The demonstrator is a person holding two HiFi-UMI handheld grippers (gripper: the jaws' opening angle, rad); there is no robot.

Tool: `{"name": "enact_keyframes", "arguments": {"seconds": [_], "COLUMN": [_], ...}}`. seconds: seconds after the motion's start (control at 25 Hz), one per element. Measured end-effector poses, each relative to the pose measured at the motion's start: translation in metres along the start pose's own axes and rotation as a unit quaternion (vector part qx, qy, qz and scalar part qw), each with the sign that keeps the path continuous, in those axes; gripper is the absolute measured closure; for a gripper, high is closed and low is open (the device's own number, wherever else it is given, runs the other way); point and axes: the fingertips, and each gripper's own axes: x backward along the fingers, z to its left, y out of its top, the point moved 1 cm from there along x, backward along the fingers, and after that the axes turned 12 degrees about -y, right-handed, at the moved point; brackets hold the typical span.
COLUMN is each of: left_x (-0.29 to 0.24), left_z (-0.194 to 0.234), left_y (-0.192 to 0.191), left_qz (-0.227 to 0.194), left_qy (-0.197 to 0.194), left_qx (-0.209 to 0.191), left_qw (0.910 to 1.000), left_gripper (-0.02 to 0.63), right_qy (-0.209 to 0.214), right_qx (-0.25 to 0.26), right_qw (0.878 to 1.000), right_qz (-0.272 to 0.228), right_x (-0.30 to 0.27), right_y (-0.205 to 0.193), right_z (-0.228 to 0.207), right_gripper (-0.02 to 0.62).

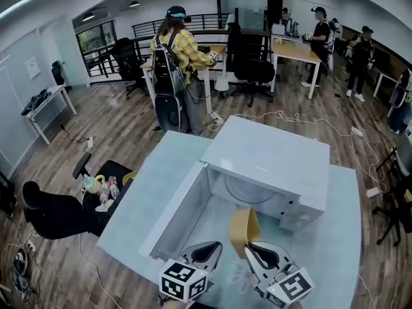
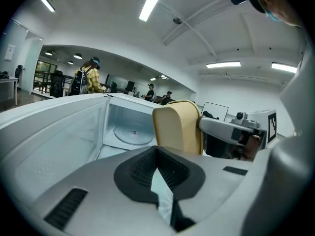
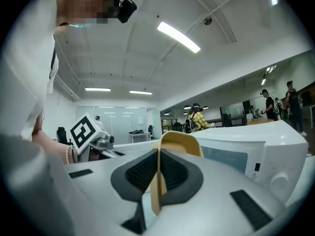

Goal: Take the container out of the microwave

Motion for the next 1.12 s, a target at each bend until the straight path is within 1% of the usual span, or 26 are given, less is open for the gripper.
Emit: {"name": "enact_keyframes", "arguments": {"seconds": [0.08,0.12,0.2,0.36,0.44,0.6,0.72,0.8,0.92,1.12], "left_x": [0.0,0.0,0.001,0.003,0.004,0.009,0.009,0.009,0.009,0.01], "left_z": [-0.004,-0.005,-0.009,-0.02,-0.024,-0.03,-0.033,-0.034,-0.031,-0.027], "left_y": [0.002,0.003,0.005,0.016,0.022,0.028,0.028,0.027,0.026,0.026], "left_qz": [0.003,0.003,-0.002,-0.026,-0.041,-0.042,-0.045,-0.044,-0.035,-0.053], "left_qy": [-0.007,-0.011,-0.022,-0.048,-0.057,-0.062,-0.07,-0.071,-0.059,-0.066], "left_qx": [-0.007,-0.009,-0.013,-0.028,-0.038,-0.063,-0.06,-0.063,-0.079,-0.049], "left_qw": [1.0,0.9999,0.9997,0.9981,0.9968,0.9952,0.9947,0.9945,0.9945,0.9952], "left_gripper": [0.601,0.601,0.601,0.601,0.601,0.601,0.601,0.601,0.601,0.601], "right_qy": [-0.012,-0.013,-0.005,0.017,0.022,0.018,0.006,0.003,0.009,0.013], "right_qx": [-0.009,-0.025,-0.076,-0.186,-0.218,-0.244,-0.258,-0.257,-0.242,-0.228], "right_qw": [1.0,0.999,0.996,0.978,0.969,0.959,0.955,0.956,0.961,0.967], "right_qz": [-0.02,-0.031,-0.056,-0.096,-0.111,-0.143,-0.144,-0.141,-0.131,-0.111], "right_x": [0.009,0.013,0.02,0.031,0.035,0.043,0.046,0.047,0.044,0.039], "right_y": [0.008,0.013,0.022,0.034,0.038,0.049,0.051,0.05,0.051,0.048], "right_z": [-0.003,-0.004,-0.003,-0.01,-0.014,-0.021,-0.025,-0.026,-0.021,-0.018], "right_gripper": [0.571,0.571,0.571,0.571,0.571,0.571,0.571,0.571,0.571,0.571]}}
